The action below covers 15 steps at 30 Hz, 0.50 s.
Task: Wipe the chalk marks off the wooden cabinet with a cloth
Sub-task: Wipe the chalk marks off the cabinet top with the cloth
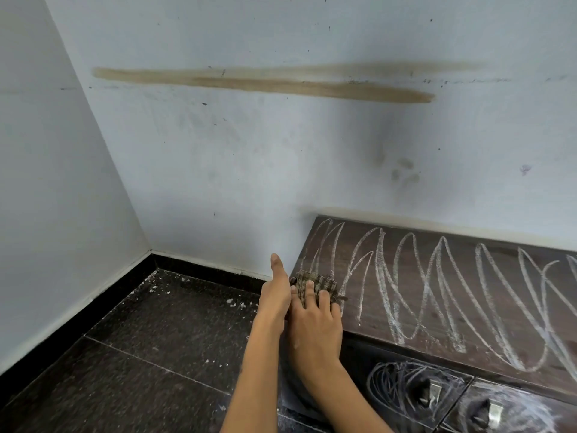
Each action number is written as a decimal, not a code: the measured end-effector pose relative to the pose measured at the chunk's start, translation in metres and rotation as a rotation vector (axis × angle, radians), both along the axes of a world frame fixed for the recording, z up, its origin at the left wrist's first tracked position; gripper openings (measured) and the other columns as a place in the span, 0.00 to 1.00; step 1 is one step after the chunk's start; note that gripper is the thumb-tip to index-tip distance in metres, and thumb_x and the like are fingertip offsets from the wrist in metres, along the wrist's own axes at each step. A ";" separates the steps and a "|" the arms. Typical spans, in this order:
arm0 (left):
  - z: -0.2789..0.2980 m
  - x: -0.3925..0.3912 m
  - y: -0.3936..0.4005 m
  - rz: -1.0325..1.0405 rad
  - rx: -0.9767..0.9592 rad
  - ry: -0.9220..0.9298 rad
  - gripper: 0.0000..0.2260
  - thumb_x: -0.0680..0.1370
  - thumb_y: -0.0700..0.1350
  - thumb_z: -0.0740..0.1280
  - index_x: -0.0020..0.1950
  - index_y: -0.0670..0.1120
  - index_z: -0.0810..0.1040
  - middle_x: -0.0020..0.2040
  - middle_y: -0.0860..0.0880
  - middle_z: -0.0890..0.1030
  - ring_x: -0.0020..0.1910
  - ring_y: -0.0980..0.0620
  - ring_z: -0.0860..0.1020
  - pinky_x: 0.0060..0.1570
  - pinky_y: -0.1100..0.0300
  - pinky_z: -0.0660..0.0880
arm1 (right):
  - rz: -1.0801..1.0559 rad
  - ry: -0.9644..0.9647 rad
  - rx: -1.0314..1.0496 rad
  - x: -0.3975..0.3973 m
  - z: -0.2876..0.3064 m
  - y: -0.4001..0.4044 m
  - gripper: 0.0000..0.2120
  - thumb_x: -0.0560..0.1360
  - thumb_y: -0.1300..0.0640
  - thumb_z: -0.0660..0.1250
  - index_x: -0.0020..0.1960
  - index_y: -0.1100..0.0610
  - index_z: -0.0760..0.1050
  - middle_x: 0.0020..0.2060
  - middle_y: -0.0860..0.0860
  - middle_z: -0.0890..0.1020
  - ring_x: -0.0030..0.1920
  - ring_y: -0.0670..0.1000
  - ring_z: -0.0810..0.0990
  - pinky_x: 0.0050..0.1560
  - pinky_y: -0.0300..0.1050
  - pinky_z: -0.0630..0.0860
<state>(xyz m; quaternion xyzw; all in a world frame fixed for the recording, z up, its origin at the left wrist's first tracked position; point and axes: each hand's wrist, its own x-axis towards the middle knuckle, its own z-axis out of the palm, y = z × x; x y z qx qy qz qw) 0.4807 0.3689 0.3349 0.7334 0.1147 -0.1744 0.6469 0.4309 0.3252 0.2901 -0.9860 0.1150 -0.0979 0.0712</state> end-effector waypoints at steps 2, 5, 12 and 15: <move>-0.001 0.003 0.001 -0.038 0.008 0.017 0.34 0.79 0.65 0.43 0.74 0.41 0.61 0.71 0.44 0.67 0.71 0.46 0.62 0.68 0.51 0.58 | 0.032 0.004 0.030 0.003 0.002 -0.005 0.32 0.70 0.52 0.72 0.71 0.55 0.67 0.68 0.59 0.71 0.66 0.60 0.70 0.60 0.55 0.71; -0.002 0.004 0.006 -0.053 -0.048 0.085 0.36 0.78 0.66 0.43 0.74 0.41 0.61 0.74 0.42 0.64 0.72 0.45 0.62 0.67 0.51 0.60 | 0.024 0.019 -0.016 0.020 0.003 -0.015 0.25 0.81 0.56 0.53 0.77 0.54 0.50 0.76 0.57 0.55 0.73 0.58 0.54 0.70 0.52 0.57; 0.004 -0.001 0.011 -0.071 -0.113 0.153 0.36 0.78 0.66 0.44 0.70 0.39 0.68 0.68 0.40 0.71 0.62 0.45 0.71 0.58 0.53 0.65 | -0.040 0.036 -0.013 0.011 0.002 0.007 0.27 0.79 0.51 0.59 0.75 0.53 0.54 0.75 0.61 0.57 0.72 0.60 0.58 0.66 0.53 0.62; 0.002 0.002 0.011 -0.089 -0.075 0.145 0.37 0.78 0.66 0.44 0.71 0.38 0.65 0.70 0.41 0.69 0.67 0.45 0.68 0.59 0.55 0.63 | -0.026 0.036 0.036 -0.003 -0.005 0.016 0.29 0.61 0.51 0.78 0.61 0.55 0.77 0.60 0.63 0.77 0.56 0.60 0.77 0.48 0.53 0.76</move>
